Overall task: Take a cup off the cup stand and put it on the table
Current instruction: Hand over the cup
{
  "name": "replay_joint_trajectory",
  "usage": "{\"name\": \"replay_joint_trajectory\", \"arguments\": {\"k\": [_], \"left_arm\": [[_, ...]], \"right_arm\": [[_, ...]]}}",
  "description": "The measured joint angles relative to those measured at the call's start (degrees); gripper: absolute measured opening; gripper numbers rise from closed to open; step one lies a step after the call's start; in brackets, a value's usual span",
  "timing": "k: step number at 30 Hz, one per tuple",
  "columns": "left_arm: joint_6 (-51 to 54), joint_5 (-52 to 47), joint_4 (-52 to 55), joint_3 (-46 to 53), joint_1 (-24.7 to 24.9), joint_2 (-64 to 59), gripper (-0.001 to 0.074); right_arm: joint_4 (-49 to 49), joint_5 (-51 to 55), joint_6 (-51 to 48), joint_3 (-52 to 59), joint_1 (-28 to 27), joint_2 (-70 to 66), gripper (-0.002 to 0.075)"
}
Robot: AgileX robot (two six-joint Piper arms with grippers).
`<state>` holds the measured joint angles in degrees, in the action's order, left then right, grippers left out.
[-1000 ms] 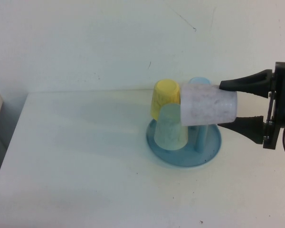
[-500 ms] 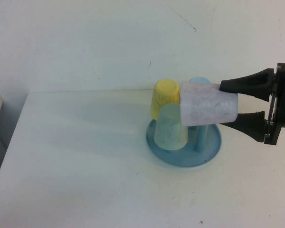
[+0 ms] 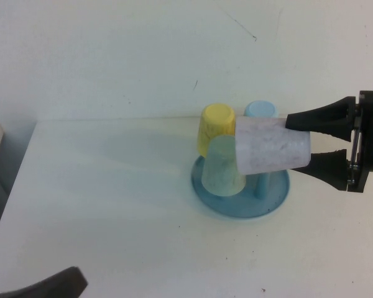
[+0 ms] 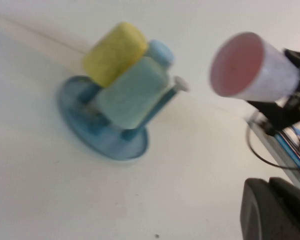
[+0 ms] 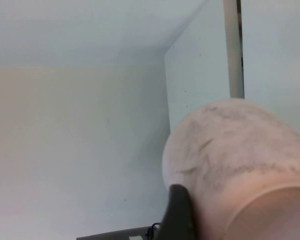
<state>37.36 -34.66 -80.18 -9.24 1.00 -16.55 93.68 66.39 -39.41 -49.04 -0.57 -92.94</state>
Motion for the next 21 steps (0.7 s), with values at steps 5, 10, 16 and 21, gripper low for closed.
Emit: {"name": "replay_joint_trajectory", "arguments": {"k": [5, 10, 16, 21], "left_arm": [[30.46, -11.87, -14.01, -5.71, 0.00, -17.11, -0.0003], [44.35, -20.99, -15.35, -12.63, 0.00, -35.02, 0.0010], [52.60, -30.87, -15.40, -23.35, 0.04, -54.51, 0.0238], [53.00, -31.20, -15.96, -32.27, 1.26, -67.10, 0.0481]], "right_arm": [[0.00, 0.00, 0.35, 0.00, 0.00, 0.00, 0.0566], [0.00, 0.00, 1.35, 0.00, 0.00, 0.00, 0.0566], [0.00, 0.00, 1.46, 0.00, 0.13, 0.00, 0.0566], [0.00, 0.00, 1.46, 0.00, 0.57, 0.00, 0.0566]]}}
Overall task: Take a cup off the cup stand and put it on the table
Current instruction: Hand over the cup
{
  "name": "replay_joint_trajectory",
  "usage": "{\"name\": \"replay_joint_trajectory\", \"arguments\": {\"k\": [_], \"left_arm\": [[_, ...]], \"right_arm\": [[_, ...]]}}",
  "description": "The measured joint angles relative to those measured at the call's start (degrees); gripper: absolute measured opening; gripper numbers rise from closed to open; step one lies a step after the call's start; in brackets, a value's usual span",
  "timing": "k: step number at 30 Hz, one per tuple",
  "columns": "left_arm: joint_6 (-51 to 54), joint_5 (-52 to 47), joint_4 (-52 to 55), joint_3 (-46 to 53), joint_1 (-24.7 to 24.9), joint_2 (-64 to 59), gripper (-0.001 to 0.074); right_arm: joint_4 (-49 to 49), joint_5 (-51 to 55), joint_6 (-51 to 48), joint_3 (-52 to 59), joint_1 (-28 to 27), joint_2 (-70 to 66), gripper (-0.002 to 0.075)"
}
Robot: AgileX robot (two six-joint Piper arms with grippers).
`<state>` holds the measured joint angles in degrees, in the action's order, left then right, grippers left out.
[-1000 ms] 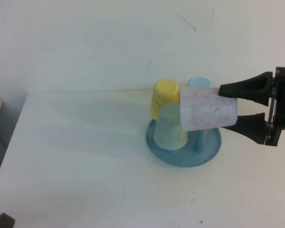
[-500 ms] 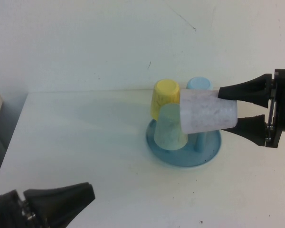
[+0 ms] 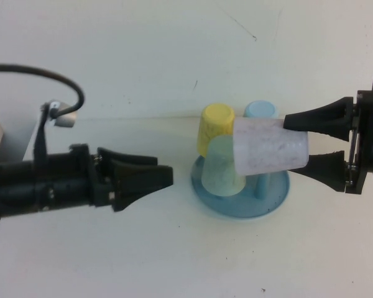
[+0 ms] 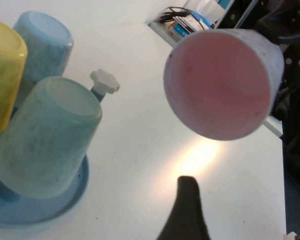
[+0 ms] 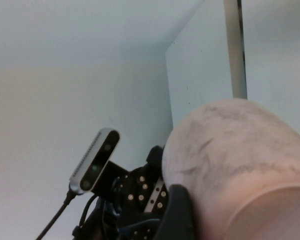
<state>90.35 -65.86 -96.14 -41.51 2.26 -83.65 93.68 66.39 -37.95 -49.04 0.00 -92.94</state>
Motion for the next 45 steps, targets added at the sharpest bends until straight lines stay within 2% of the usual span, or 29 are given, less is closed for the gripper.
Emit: {"name": "replay_joint_trajectory", "arguments": {"k": [3, 12, 21, 26, 28, 30, 34, 35, 38, 45], "left_arm": [[1.25, 0.00, 0.00, -4.56, 2.24, -4.77, 0.0515], [6.04, 0.29, 0.00, -14.86, 12.40, -10.71, 0.0503], [6.78, 6.42, 0.00, -21.31, 17.67, -10.84, 0.0501], [6.78, 13.01, 0.22, -23.53, 21.68, -10.95, 0.0496], [6.78, 15.93, 0.32, -24.21, 23.18, -11.13, 0.0461], [6.78, 18.10, 0.36, -24.68, 24.41, -11.30, 0.0386], [6.00, 17.36, 0.47, -25.42, 25.77, -11.39, 0.0138], [5.74, 17.35, 0.58, -25.42, 26.01, -11.39, 0.0101], [5.33, 17.04, 0.80, -25.42, 26.04, -11.39, 0.0055], [3.79, 17.04, 1.29, -25.42, 26.48, -11.39, 0.0034]], "right_arm": [[0.86, 0.00, 0.00, 0.00, 0.00, 0.00, 0.0566], [1.93, 0.00, 0.00, 0.00, 0.00, 0.00, 0.0566], [2.08, 0.11, -1.04, 0.00, 0.00, 0.00, 0.0566], [3.18, 0.22, -2.38, 0.00, -0.10, 0.09, 0.0566], [3.32, 0.31, -2.91, 0.00, -0.10, 0.09, 0.0566], [3.36, 0.44, -3.86, 0.00, 0.02, 0.09, 0.0566], [4.89, 0.01, -5.67, -0.20, 0.02, 0.09, 0.0566], [4.89, 0.12, -6.10, -0.20, 0.02, 0.09, 0.0566], [4.89, 0.12, -6.85, -0.20, 0.00, 0.21, 0.0566], [4.89, -0.09, -7.33, -0.20, 0.14, 0.21, 0.0566]]}}
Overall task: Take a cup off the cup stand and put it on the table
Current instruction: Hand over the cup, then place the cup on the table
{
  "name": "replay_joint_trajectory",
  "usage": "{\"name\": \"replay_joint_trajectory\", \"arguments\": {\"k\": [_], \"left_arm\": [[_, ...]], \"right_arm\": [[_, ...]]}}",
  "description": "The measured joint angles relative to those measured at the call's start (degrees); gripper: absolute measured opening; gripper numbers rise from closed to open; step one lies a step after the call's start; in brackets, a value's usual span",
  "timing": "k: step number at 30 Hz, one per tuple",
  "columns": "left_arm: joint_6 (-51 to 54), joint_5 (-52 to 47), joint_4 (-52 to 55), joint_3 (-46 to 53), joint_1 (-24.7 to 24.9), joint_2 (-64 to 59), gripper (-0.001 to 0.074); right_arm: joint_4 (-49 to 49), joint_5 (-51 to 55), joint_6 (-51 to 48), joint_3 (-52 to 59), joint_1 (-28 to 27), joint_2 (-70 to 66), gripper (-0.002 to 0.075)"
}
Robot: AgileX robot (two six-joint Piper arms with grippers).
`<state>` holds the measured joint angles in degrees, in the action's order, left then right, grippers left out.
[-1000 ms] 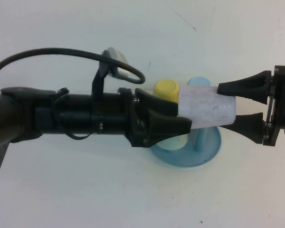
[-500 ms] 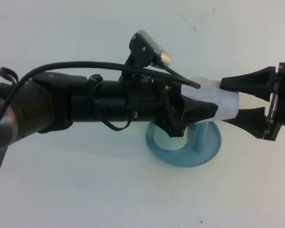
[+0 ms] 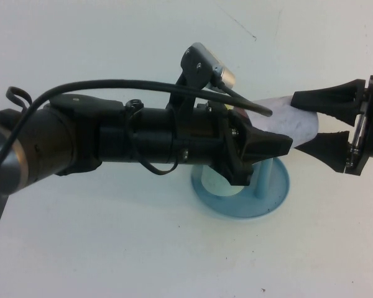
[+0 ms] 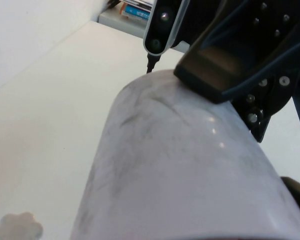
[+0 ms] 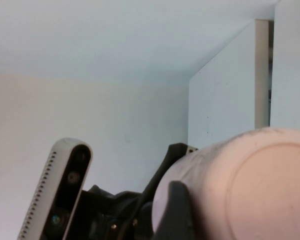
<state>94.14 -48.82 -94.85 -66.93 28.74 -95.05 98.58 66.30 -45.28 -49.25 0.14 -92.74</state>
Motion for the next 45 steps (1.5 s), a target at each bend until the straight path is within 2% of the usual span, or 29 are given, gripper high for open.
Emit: {"name": "replay_joint_trajectory", "arguments": {"k": [9, 20, 26, 30, 39, 45], "left_arm": [[-1.62, -0.35, 1.66, 0.00, 0.08, -0.02, 0.0031], [-2.80, 0.49, 2.39, 0.00, -0.02, -0.02, 0.0027], [-3.53, 0.28, 1.61, -0.23, 0.10, -0.02, 0.0024], [-5.38, -0.51, 2.04, -0.61, -0.01, -0.02, 0.0022], [-16.33, -4.96, 14.99, -1.20, -4.56, 1.98, 0.0020], [-25.34, -4.96, 32.10, -1.20, -6.29, 6.95, 0.0020]], "right_arm": [[2.52, -2.71, -1.44, -0.04, 2.87, 0.00, 0.0567], [3.68, -2.60, -12.96, -0.04, 3.21, 0.00, 0.0568], [3.02, -2.21, -17.79, -0.04, 4.03, 0.00, 0.0664], [2.53, -1.36, -18.16, -0.04, 4.04, 0.00, 0.0681], [-6.23, 0.39, -18.60, 0.39, -0.83, 1.64, 0.0684], [-15.59, 0.58, -22.37, 0.41, -3.65, 5.32, 0.0684]]}}
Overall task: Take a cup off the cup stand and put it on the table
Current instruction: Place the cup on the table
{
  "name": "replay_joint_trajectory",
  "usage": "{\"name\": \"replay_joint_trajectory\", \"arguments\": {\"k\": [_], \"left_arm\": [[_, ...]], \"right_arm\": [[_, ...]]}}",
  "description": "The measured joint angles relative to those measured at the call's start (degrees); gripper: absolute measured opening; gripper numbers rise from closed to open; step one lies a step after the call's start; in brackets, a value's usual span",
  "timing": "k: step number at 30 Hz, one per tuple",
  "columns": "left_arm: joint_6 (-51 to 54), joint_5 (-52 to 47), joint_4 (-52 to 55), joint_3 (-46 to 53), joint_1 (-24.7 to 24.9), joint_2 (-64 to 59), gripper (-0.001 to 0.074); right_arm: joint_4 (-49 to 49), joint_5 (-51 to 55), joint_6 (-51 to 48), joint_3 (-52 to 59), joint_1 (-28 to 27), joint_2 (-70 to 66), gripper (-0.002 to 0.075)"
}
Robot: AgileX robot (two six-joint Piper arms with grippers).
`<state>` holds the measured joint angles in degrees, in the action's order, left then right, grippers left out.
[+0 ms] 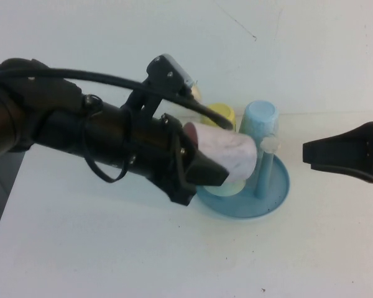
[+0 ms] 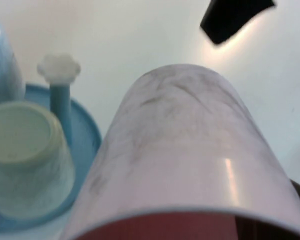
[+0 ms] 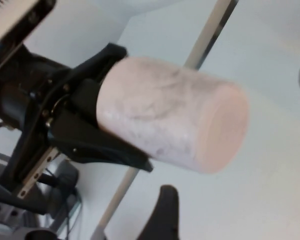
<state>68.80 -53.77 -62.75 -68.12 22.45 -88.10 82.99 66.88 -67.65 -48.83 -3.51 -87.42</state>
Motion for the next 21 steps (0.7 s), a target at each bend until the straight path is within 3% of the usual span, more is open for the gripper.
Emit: {"name": "replay_joint_trajectory", "arguments": {"k": [8, 9, 10, 15, 21], "left_arm": [[-23.51, -0.26, 32.05, 0.00, 0.11, 3.57, 0.0020], [-32.13, -1.05, 44.20, 0.00, 1.29, 3.57, 0.0020], [-34.83, -1.75, 48.10, 0.00, 1.98, 3.33, 0.0020], [-43.84, -5.85, 61.25, 0.00, 6.17, 0.60, 0.0020], [-46.73, -8.02, 65.57, 0.00, 9.99, -6.65, 0.0020]], "right_arm": [[-3.14, 0.14, -4.74, 0.00, -3.08, 2.02, 0.0680], [-7.22, -0.47, -4.98, 0.00, -3.08, 2.02, 0.0680], [-8.60, -0.94, -4.79, 0.00, -3.08, 2.02, 0.0680], [-11.46, -3.08, -4.17, 0.00, -3.21, 2.02, 0.0676], [-11.58, -3.56, -3.77, 0.00, -3.21, 2.02, 0.0676]]}}
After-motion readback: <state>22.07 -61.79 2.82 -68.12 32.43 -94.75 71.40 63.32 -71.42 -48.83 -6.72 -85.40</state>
